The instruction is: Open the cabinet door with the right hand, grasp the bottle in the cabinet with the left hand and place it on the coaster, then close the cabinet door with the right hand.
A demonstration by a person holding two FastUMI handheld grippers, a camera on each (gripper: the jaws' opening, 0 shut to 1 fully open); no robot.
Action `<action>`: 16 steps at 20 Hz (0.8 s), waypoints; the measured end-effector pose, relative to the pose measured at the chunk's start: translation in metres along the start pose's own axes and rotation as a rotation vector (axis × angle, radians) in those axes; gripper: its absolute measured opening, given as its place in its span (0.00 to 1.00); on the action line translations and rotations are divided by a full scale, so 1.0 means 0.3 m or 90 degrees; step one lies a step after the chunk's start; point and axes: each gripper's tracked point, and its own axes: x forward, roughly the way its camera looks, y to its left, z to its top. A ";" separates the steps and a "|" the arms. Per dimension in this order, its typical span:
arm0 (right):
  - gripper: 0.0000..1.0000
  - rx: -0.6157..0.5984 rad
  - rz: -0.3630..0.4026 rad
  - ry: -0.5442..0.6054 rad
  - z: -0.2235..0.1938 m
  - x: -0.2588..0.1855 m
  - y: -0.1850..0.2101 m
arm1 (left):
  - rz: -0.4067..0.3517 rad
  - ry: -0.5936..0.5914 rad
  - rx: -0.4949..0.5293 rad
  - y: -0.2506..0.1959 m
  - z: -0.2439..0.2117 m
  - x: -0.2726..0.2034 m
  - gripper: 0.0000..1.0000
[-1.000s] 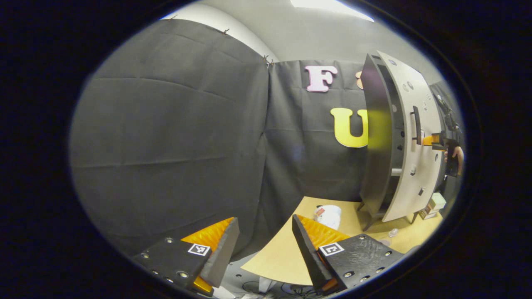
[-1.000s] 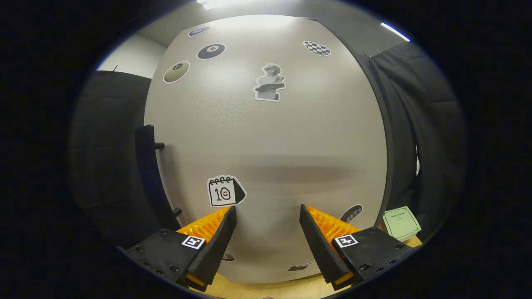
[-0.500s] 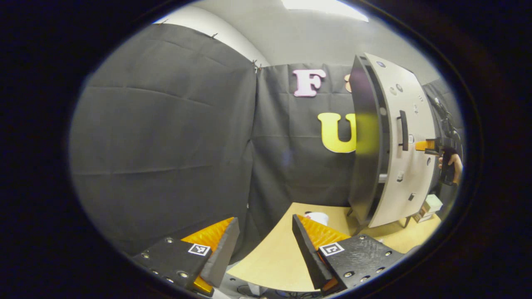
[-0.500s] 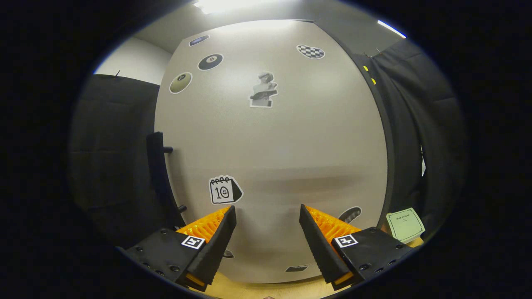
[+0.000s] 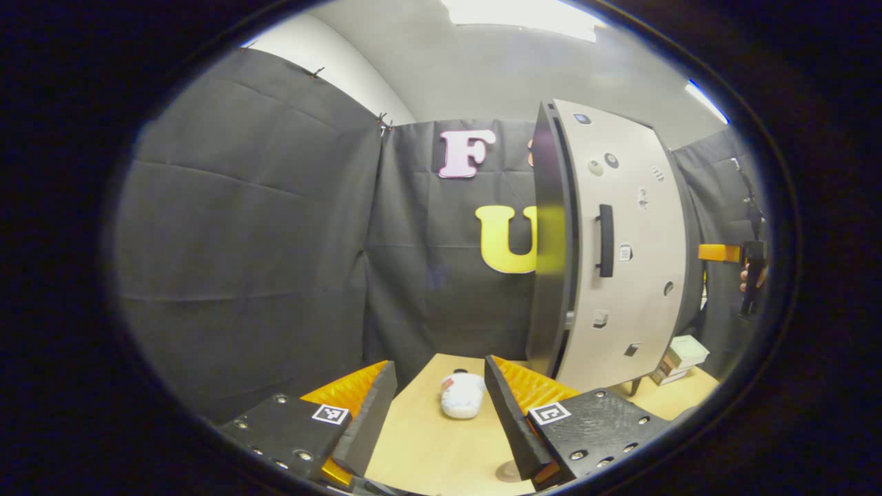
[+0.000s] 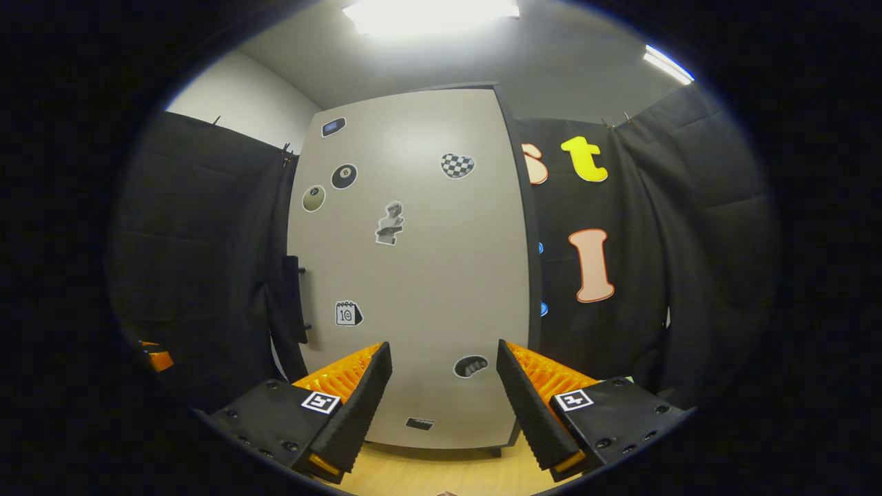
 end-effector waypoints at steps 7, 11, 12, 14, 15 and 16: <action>0.97 -0.040 -0.051 0.005 -0.017 -0.219 -0.272 | -0.063 -0.028 0.019 -0.294 0.106 0.020 0.80; 0.97 -0.039 -0.069 0.006 -0.038 -0.335 -0.402 | -0.092 -0.037 0.022 -0.449 0.146 -0.010 0.81; 0.97 -0.041 -0.072 0.004 -0.041 -0.361 -0.432 | -0.096 -0.039 0.022 -0.477 0.155 -0.020 0.77; 0.97 -0.046 -0.074 0.005 -0.056 -0.404 -0.488 | -0.098 -0.040 0.021 -0.530 0.164 -0.039 0.77; 0.97 -0.047 -0.072 0.006 -0.068 -0.424 -0.511 | -0.094 -0.039 0.022 -0.549 0.164 -0.049 0.77; 0.97 -0.048 -0.068 0.008 -0.080 -0.441 -0.532 | -0.088 -0.038 0.022 -0.562 0.162 -0.065 0.77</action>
